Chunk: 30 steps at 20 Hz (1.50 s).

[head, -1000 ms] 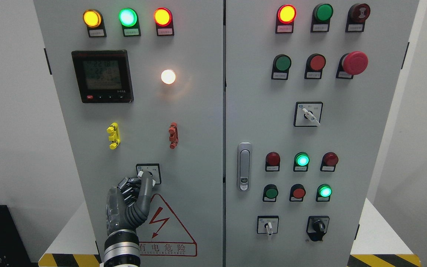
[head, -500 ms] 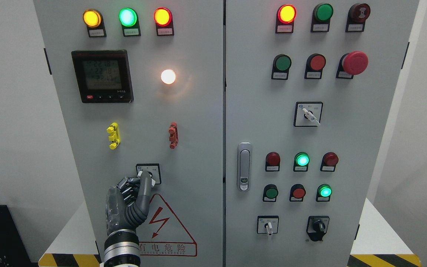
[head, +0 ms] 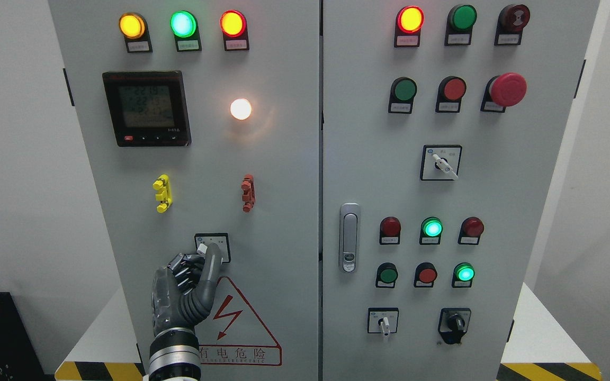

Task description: Turn on light switch 1

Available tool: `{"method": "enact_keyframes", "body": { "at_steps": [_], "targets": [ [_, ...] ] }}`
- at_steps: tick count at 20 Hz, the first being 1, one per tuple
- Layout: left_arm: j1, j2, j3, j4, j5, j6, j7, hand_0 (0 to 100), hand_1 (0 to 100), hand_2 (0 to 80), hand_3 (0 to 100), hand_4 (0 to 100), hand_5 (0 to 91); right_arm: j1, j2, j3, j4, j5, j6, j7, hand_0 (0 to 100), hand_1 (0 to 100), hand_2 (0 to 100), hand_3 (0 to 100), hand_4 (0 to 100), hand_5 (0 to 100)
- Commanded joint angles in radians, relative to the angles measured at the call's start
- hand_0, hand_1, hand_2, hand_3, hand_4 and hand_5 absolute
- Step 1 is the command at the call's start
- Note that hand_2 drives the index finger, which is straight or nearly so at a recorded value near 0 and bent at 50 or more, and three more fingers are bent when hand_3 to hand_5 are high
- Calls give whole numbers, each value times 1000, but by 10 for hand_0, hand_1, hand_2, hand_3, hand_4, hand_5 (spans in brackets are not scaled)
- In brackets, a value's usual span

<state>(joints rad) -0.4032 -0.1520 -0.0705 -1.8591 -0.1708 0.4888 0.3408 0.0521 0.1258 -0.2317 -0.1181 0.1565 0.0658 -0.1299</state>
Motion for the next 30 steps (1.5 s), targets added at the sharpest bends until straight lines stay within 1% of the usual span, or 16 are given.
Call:
{"method": "enact_keyframes", "body": {
  "at_steps": [1, 6, 13, 15, 19, 21, 23, 25, 27, 28, 30],
  "targets": [
    [1, 0, -2, 0, 1, -3, -2, 133, 431, 626, 951, 914, 863, 0, 0, 0, 0, 0, 0, -1, 307, 0, 0, 0, 0, 0],
    [15, 3, -3, -5, 4, -4, -3, 111, 428, 629, 951, 914, 862, 0, 0, 0, 0, 0, 0, -1, 307, 0, 0, 0, 0, 0],
    [67, 6, -5, -29, 4, -21, -5, 95, 424, 636, 952, 917, 861, -1, 0, 0, 0, 0, 0, -1, 307, 0, 0, 0, 0, 0],
    [93, 9, -5, -31, 4, -54, -8, 82, 420, 645, 953, 918, 860, 0, 0, 0, 0, 0, 0, -1, 307, 0, 0, 0, 0, 0],
    [184, 22, -5, -31, 1, -197, -8, 61, 413, 652, 955, 921, 863, 0, 0, 0, 0, 0, 0, -1, 307, 0, 0, 0, 0, 0],
    [257, 32, -5, -25, 2, -263, -9, 55, 408, 652, 958, 923, 862, 0, 0, 0, 0, 0, 0, -1, 307, 0, 0, 0, 0, 0],
    [346, 43, 3, -9, 16, -341, -22, 53, 379, 642, 966, 946, 869, 0, 0, 0, 0, 0, 0, -1, 307, 0, 0, 0, 0, 0],
    [455, 57, 9, 44, 57, -479, -55, 55, 356, 635, 994, 963, 879, 0, 0, 0, 0, 0, 0, -1, 307, 0, 0, 0, 0, 0],
    [558, 77, 34, 157, 69, -638, -88, 55, 343, 623, 1000, 977, 875, 0, 0, 0, 0, 0, 0, -1, 307, 0, 0, 0, 0, 0],
    [596, 89, 44, 241, 76, -732, -117, 54, 338, 617, 1000, 984, 875, -1, 0, 0, 0, 0, 0, -1, 307, 0, 0, 0, 0, 0],
    [633, 103, 73, 439, 85, -922, -161, 54, 322, 604, 1000, 1000, 867, 0, 0, 0, 0, 0, 0, -1, 307, 0, 0, 0, 0, 0]
  ]
}}
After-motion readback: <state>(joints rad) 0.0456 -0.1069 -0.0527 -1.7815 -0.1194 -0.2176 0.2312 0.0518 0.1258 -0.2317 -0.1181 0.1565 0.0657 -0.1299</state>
